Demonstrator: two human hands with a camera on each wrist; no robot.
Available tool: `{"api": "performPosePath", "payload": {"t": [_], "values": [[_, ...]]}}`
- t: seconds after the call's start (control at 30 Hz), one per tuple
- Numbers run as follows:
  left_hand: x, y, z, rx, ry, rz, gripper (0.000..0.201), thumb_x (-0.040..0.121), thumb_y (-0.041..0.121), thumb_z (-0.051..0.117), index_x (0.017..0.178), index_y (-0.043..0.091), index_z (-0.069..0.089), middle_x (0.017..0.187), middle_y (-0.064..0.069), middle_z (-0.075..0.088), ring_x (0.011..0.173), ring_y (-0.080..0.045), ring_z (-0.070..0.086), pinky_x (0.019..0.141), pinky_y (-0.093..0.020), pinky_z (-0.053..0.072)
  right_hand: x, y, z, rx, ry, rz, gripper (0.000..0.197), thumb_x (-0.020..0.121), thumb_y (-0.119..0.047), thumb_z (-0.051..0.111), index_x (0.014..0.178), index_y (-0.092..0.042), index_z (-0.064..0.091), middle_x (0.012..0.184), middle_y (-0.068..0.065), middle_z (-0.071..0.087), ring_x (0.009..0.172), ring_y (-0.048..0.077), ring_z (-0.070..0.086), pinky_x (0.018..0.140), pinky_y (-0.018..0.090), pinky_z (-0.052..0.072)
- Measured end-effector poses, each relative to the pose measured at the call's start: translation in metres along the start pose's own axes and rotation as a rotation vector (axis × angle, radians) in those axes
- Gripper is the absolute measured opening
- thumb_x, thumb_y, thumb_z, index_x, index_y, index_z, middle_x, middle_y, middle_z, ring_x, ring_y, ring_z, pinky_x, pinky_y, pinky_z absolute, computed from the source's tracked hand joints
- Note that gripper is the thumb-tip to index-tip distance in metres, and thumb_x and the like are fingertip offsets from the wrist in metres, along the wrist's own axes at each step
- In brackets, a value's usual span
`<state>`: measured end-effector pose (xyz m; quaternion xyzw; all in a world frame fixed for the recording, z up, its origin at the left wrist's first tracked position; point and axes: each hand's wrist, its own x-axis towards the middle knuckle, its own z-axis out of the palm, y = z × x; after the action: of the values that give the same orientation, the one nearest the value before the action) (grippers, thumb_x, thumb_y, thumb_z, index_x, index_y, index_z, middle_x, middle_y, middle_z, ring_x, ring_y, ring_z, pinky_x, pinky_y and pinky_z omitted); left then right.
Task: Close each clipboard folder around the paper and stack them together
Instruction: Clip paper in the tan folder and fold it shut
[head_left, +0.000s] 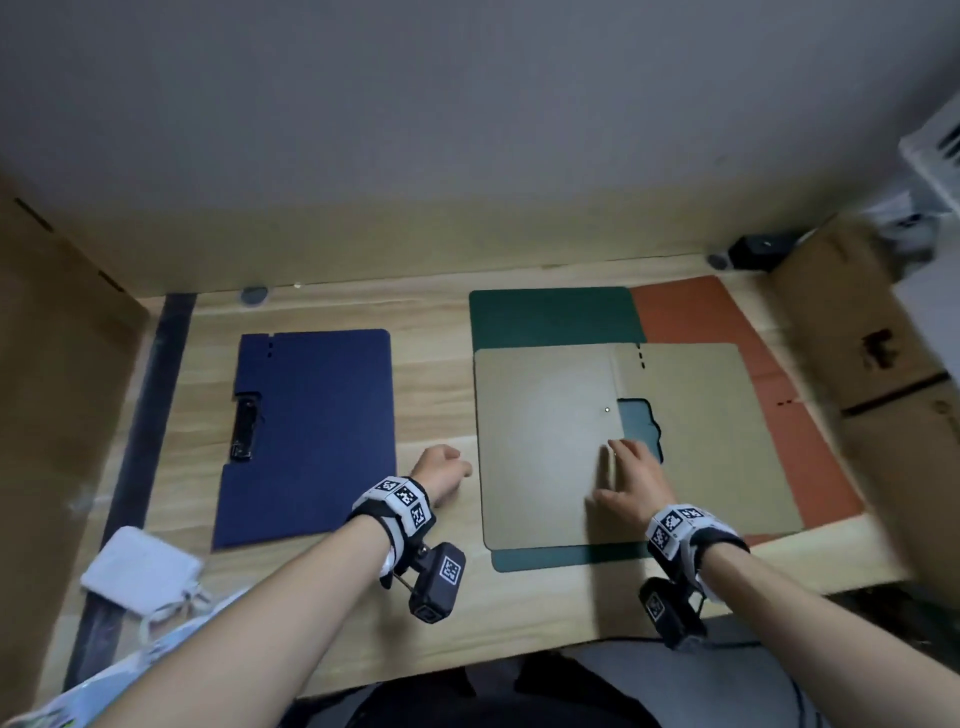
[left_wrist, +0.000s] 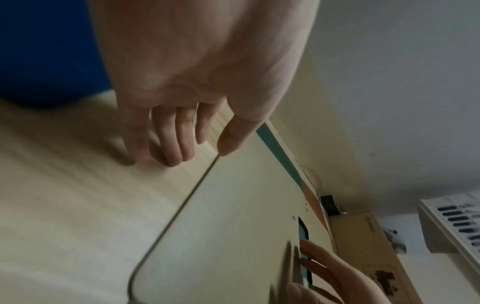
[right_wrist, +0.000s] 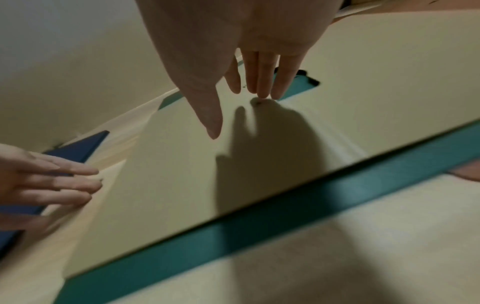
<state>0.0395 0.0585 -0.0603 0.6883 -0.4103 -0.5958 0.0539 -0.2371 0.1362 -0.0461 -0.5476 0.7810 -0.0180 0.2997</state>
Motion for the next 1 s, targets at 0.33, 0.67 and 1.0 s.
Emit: {"api": "performPosePath", "payload": {"t": [0.33,0.67,1.0], "values": [[-0.007,-0.003,0.057,-0.048,0.098,-0.04,0.032,0.062,0.025,0.066,0.09,0.008,0.066,0.091,-0.014,0.071,0.087,-0.03,0.067,0.079,-0.037,0.056,-0.016,0.057,0.017,-0.232,-0.155,-0.188,0.138,0.059,-0.059,0.084,0.154,-0.024,-0.009,0.163,0.01,-0.016,0.152,0.026,-0.009,0.116,0.028,-0.002],[-0.035,0.04,0.036,-0.015,0.122,0.071,0.026,0.096,0.025,0.053,0.1,0.0,0.06,0.082,-0.015,0.062,0.056,-0.022,0.05,0.05,-0.027,0.039,-0.015,0.051,-0.01,-0.329,-0.127,-0.426,0.12,0.071,-0.074,0.056,0.155,-0.018,-0.008,0.165,0.004,-0.012,0.153,0.023,-0.005,0.119,0.033,-0.001],[-0.072,0.131,-0.018,-0.265,0.105,0.129,0.01,0.097,0.014,0.054,0.097,0.004,0.059,0.066,-0.007,0.064,0.046,-0.009,0.054,0.041,-0.017,0.044,0.0,0.005,-0.144,-0.198,-0.061,-0.619,0.076,0.089,-0.071,0.033,0.149,-0.025,0.038,0.154,-0.002,0.04,0.138,0.017,0.038,0.114,0.035,0.031]]}}
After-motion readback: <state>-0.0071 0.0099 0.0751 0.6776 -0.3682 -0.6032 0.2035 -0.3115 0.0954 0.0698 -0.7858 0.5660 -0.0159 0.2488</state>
